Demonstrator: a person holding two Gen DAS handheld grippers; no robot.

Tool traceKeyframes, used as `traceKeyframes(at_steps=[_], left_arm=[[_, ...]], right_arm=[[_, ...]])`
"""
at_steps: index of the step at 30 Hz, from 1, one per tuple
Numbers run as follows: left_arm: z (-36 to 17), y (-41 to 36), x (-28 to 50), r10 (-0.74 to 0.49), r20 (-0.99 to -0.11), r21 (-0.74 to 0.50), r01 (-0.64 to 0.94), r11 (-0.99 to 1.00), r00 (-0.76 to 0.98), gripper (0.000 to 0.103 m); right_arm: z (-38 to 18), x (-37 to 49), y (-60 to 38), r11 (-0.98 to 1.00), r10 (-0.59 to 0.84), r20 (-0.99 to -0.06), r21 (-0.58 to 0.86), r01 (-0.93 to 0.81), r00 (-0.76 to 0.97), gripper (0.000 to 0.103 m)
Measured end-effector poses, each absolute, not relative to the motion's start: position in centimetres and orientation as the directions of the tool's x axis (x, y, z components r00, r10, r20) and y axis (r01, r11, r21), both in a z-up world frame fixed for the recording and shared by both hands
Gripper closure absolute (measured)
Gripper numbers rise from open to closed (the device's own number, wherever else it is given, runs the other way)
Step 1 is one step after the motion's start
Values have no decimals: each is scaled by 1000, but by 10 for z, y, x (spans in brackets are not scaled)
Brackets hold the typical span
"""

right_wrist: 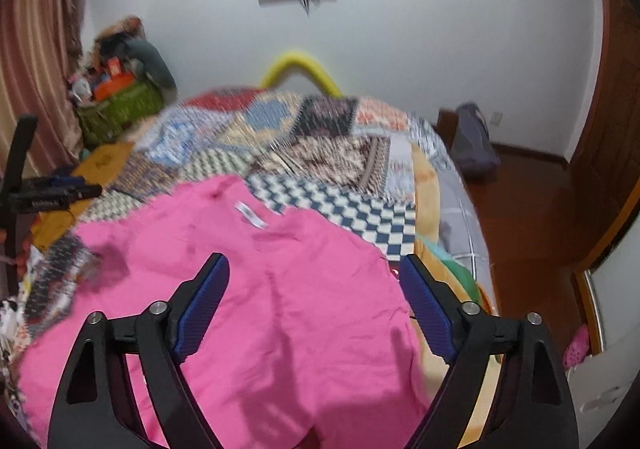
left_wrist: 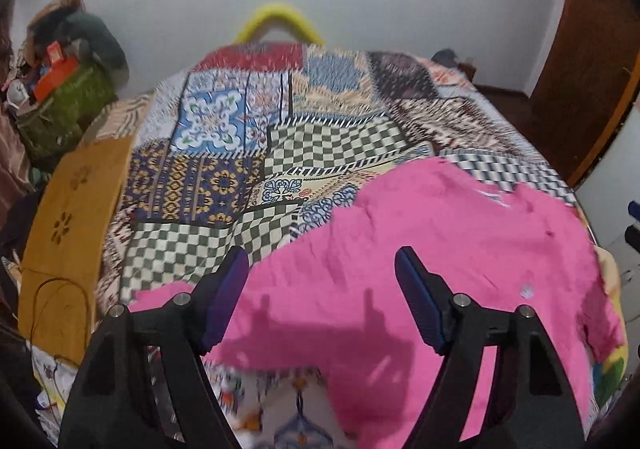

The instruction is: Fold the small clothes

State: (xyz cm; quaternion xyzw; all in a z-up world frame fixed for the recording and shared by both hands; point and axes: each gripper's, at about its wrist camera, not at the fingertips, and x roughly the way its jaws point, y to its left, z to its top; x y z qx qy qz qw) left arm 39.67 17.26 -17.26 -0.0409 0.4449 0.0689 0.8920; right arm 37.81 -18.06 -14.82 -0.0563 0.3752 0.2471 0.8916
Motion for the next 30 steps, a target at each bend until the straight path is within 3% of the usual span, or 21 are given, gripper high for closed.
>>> traceKeyframes(at_steps=[7, 10, 13, 15, 16, 18, 24, 30], left_arm=[[-230, 173, 460, 1, -856, -70, -118, 991, 517, 27], [-250, 171, 475, -39, -874, -109, -117, 987, 484, 28], [-257, 175, 479, -107, -870, -202, -150, 968, 481, 37], [-254, 172, 478, -117, -860, -206, -127, 970, 497, 72], [-252, 171, 477, -112, -858, -196, -118, 974, 501, 81], [-249, 170, 476, -98, -860, -176, -111, 978, 500, 92], [-247, 186, 456, 47, -873, -31, -151, 988, 486, 94], [-263, 228, 441, 88, -889, -36, -261, 965, 449, 94]], right_arm=[[-198, 435, -174, 870, 355, -802, 96, -484, 480, 36], [-212, 448, -171, 867, 347, -827, 103, -488, 442, 46], [-219, 449, -162, 854, 342, -832, 83, -513, 436, 62], [-220, 449, -156, 839, 355, -832, 82, -538, 426, 88], [-219, 449, -153, 829, 360, -833, 80, -553, 420, 95], [-216, 447, -148, 818, 345, -835, 43, -574, 428, 97], [-207, 461, -138, 803, 339, -830, 11, -595, 443, 98], [-198, 490, -118, 808, 356, -809, 14, -589, 468, 98]])
